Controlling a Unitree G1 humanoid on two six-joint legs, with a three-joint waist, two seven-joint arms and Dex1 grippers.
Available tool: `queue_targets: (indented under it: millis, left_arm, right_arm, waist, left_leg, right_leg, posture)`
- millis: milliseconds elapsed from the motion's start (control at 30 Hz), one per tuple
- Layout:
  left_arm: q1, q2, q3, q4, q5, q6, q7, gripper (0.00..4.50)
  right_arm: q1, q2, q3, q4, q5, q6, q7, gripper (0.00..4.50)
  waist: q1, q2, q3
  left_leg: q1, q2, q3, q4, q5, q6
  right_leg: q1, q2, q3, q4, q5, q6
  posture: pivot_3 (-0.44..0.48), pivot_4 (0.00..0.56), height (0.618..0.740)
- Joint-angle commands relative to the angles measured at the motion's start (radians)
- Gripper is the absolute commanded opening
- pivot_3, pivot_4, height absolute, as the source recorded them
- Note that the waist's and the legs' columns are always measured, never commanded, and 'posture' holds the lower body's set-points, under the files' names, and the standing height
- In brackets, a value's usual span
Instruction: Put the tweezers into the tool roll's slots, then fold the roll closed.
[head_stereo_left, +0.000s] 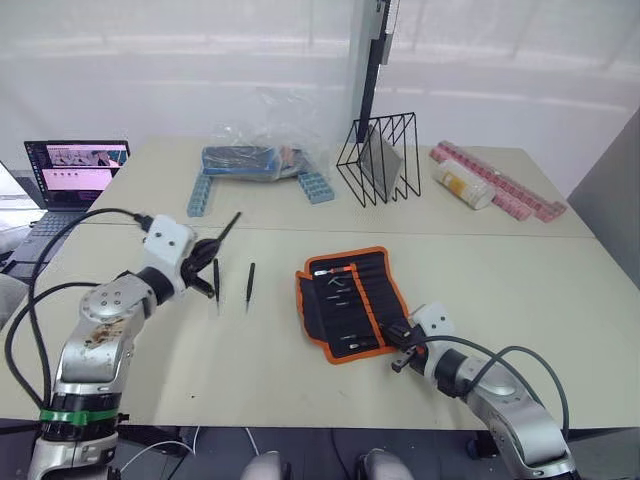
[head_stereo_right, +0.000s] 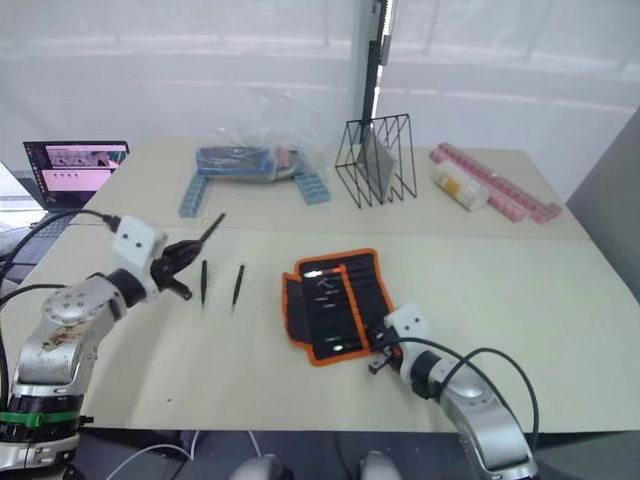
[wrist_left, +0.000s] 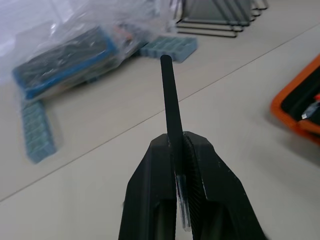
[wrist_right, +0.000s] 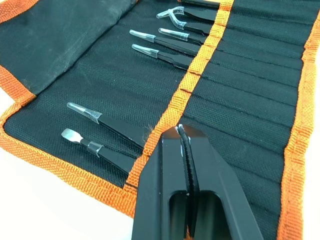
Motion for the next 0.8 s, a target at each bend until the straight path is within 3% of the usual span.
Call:
queue_targets:
  millis: [33,267,400,800]
  left_arm:
    - [-0.074,-0.016,-0.086,-0.053,-0.042,0.074,-0.059,0.01]
    - [-0.249,-0.086,-0.329,0.01,0.0,0.193,-0.138,0.01]
    - [-0.27,-0.064,-0.421,-0.002,0.024,0.245,-0.186,0.01]
    - [-0.301,0.031,-0.566,-0.019,0.074,0.312,-0.327,0.01]
  right_arm:
    - [0.012,-0.005,0.042,0.037,-0.02,0.032,0.005,0.0]
    - [0.006,-0.002,0.053,0.044,-0.023,0.033,-0.003,0.0]
    - [0.012,0.005,0.06,0.037,-0.025,0.032,-0.017,0.0]
    - [0.092,0.021,0.054,-0.024,-0.024,0.018,-0.06,0.0]
  waist:
    - [-0.001,0.0,0.0]
    - [-0.006,0.0,0.0]
    - [-0.013,0.0,0.0]
    - [-0.005,0.001,0.001]
  left_leg:
    - [0.0,0.0,0.001,0.0,0.0,0.0]
    - [0.001,0.0,0.002,0.001,0.0,0.001]
    - [0.002,0.001,0.002,0.0,0.0,0.001]
    - [0.002,0.001,0.001,0.001,0.0,0.001]
  right_leg:
    - [0.0,0.002,-0.001,0.0,0.0,0.0]
    - [0.001,0.017,0.002,0.0,0.0,0.0]
    - [0.001,0.019,0.002,0.001,-0.001,0.0]
    - [0.001,0.019,0.002,0.001,-0.002,0.0]
  posture:
    - [0.0,0.15,0.722]
    - [0.0,0.15,0.722]
    - [0.0,0.15,0.722]
    - [0.0,0.15,0.722]
